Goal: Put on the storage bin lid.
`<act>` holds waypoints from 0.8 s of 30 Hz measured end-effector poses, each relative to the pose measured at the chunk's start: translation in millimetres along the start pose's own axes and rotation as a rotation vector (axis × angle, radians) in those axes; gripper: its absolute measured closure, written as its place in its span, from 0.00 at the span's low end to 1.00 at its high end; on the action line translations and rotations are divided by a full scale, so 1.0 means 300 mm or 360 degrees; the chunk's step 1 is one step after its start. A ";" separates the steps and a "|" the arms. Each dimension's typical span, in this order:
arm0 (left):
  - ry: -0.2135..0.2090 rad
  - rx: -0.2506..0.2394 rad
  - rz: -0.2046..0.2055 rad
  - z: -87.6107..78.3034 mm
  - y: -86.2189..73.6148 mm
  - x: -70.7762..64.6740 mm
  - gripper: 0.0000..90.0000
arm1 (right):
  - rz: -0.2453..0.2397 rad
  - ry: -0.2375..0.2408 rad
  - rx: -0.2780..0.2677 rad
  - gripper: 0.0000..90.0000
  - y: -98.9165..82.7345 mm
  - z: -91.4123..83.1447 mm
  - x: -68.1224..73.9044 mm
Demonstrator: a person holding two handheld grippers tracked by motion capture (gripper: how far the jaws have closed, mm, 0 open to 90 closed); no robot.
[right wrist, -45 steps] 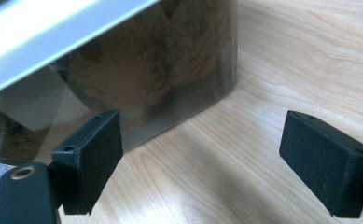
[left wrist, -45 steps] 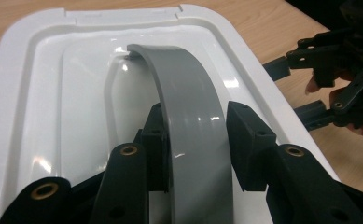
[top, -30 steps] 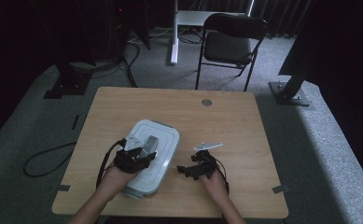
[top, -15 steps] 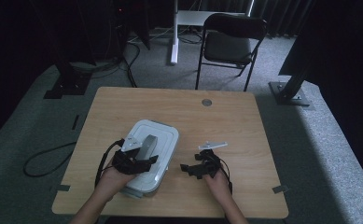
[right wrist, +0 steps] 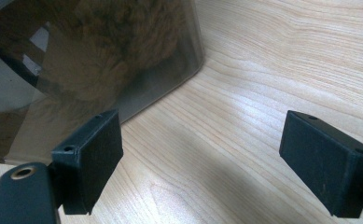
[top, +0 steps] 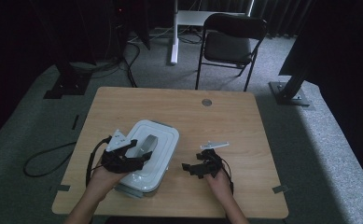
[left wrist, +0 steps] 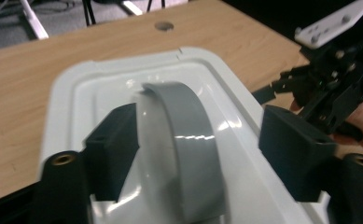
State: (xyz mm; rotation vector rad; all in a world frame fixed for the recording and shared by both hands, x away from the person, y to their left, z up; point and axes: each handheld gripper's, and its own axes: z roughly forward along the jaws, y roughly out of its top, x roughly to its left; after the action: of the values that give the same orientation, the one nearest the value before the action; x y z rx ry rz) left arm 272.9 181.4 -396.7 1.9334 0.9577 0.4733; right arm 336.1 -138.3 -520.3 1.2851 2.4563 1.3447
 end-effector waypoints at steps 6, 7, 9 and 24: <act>0.0107 -0.0055 0.0014 -0.032 -0.032 0.072 0.18 | -0.0001 -0.0012 -0.0003 0.14 -0.002 -0.002 0.000; 0.0137 -0.0054 0.0013 -0.035 -0.040 0.085 0.16 | -0.0002 -0.0016 -0.0004 0.14 -0.002 -0.002 0.000; 0.0177 -0.0055 -0.0024 -0.040 -0.058 0.116 0.11 | -0.0001 -0.0017 -0.0004 0.14 -0.003 -0.001 0.001; 0.0412 -0.0069 -0.0272 -0.011 -0.199 0.342 0.01 | 0.0005 -0.0034 0.0004 0.14 -0.012 -0.003 -0.009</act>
State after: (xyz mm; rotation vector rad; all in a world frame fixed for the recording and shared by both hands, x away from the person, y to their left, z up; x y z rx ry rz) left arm 309.2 280.7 -450.6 1.7611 1.2561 0.6498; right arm 335.3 -141.7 -523.3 1.2979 2.4441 1.3218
